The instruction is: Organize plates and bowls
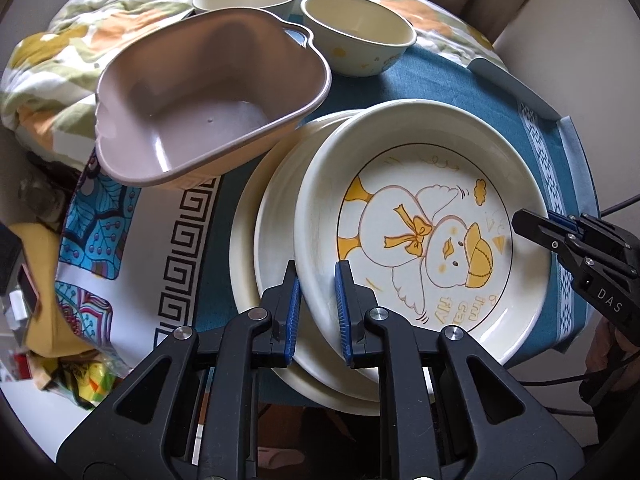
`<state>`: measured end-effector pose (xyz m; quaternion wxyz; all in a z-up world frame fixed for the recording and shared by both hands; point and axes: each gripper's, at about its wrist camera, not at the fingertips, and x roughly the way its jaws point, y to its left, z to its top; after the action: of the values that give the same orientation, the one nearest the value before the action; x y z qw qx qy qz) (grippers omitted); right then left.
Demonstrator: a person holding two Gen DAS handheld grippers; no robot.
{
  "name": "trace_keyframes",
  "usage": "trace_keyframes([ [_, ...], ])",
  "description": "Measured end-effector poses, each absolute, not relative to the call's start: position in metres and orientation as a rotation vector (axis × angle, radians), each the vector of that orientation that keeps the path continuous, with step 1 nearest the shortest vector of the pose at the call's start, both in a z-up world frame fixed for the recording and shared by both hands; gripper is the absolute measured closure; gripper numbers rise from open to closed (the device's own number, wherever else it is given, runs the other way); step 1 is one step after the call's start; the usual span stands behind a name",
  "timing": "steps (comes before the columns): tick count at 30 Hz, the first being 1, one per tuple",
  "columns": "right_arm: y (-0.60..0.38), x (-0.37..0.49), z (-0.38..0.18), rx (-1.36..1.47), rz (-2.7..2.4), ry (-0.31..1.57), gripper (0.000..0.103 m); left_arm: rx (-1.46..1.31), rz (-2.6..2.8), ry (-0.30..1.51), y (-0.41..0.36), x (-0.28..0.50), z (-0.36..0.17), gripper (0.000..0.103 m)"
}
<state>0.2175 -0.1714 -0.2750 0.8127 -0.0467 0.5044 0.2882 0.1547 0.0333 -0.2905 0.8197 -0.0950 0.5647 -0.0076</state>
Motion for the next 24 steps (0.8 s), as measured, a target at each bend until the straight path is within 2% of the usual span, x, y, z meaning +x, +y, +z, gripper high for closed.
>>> trace_keyframes([
  [8,-0.168,0.216,-0.274,-0.131,0.608,1.073,0.090,-0.028,0.055,1.178,0.011,0.156,-0.289,0.084],
  [24,-0.158,0.213,-0.278,-0.200,0.606,1.079,0.090,0.196,0.127,1.140,-0.011,0.151,-0.285,0.084],
])
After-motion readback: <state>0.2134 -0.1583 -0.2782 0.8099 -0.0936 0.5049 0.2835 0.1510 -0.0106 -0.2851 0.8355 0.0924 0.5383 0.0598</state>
